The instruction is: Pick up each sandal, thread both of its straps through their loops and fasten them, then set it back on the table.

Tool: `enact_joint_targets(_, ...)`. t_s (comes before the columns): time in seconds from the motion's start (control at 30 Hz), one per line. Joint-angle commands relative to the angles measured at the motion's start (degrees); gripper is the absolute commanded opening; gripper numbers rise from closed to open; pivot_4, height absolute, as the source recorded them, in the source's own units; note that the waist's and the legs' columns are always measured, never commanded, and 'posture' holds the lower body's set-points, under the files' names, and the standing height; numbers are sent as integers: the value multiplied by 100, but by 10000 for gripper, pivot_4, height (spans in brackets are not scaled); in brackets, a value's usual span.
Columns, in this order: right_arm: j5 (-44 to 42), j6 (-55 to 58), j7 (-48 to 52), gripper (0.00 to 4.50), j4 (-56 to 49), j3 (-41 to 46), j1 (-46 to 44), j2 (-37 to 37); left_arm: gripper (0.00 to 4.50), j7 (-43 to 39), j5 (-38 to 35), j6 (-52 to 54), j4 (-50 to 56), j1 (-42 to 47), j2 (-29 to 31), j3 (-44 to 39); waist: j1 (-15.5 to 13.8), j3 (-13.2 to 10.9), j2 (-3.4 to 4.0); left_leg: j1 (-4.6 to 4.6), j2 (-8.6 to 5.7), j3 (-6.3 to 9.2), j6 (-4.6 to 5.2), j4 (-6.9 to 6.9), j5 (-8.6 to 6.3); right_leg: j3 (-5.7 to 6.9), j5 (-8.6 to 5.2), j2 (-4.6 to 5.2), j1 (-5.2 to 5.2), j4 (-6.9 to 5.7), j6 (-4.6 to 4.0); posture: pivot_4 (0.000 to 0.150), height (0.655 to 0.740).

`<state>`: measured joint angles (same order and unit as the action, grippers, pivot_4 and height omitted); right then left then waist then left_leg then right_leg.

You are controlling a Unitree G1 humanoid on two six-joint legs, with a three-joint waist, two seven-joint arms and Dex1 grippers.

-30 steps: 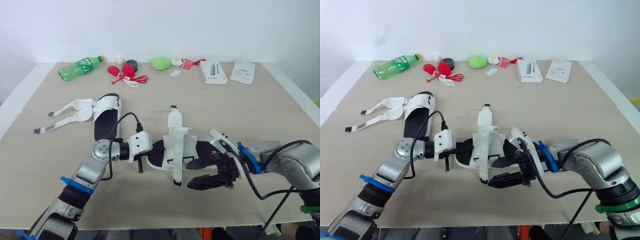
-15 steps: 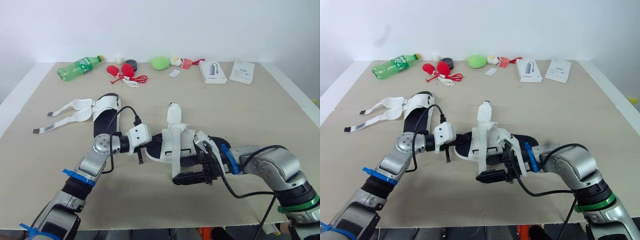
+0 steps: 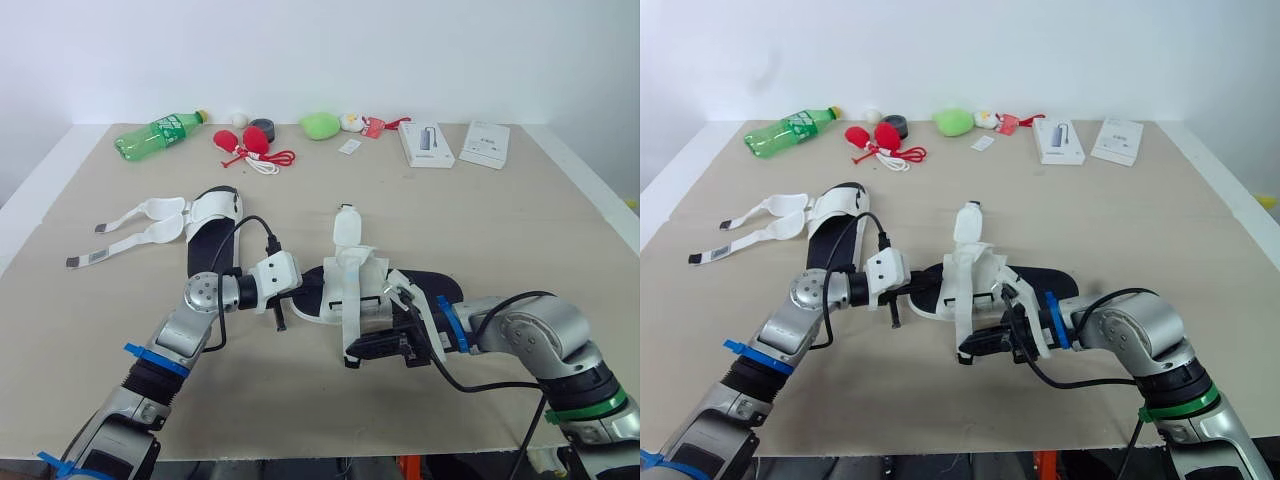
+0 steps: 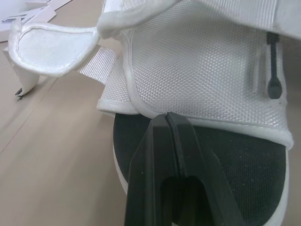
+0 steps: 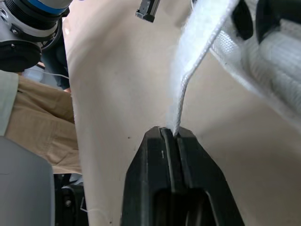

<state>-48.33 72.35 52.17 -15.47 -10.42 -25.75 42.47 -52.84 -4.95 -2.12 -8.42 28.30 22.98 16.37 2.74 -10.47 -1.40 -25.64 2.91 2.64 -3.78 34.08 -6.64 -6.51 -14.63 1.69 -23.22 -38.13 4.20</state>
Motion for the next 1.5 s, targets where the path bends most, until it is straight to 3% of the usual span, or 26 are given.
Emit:
enact_joint_targets(0.03, -388, 362, 1, 906, 11, 464, -179, -14, 0, -19, 33, -28, 140, -24, -26, 15, 0, 0, 0, 0, 0, 0, 0, 0, 0, 0, 0, 0, 0, 0, 0, 1500, 7400)
enact_joint_targets(0.23, -1168, 1395, 72, 906, 901, 1309, -1600, -106, 0, -75, 96, -128, 55, 3, -8, 63, 13, 0, 0, 0, 1, 1, 1, 2, 1, 0, 6, -1, -1, 0, -1, 1500, 7400)
enact_joint_targets(0.4, -451, 1014, 159, 906, 1944, 796, -2447, -48, 0, -56, 126, -196, -57, 64, -87, 78, 3, 1, -3, -8, 2, 2, 1, -5, -1, 1, -1, -3, -8, 5, -2, 1500, 7400)
enact_joint_targets(0.8, 207, 925, 893, 906, 2575, -9, -2728, 266, 0, -45, 159, -251, -82, 19, -115, 57, -2, 1, -1, -39, -2, 8, 2, -1, -3, 3, 0, -2, -28, 6, 7, 1500, 7400)
enact_joint_targets(1.2, 18, 1928, 861, 906, 2690, 169, -2649, 192, 0, -65, 168, -258, -79, 18, -83, 56, -2, 1, -2, -39, -2, 9, 2, -1, -3, 4, 1, -3, -27, 6, 7, 1500, 7400)
enact_joint_targets(1.5, 294, 1727, 722, 906, 2823, 90, -2550, 141, 0, -46, 208, -241, -38, -22, -74, 81, 1, 1, -2, -39, -1, 11, 3, -1, -3, 4, 1, -4, -27, 6, 10, 1500, 7400)
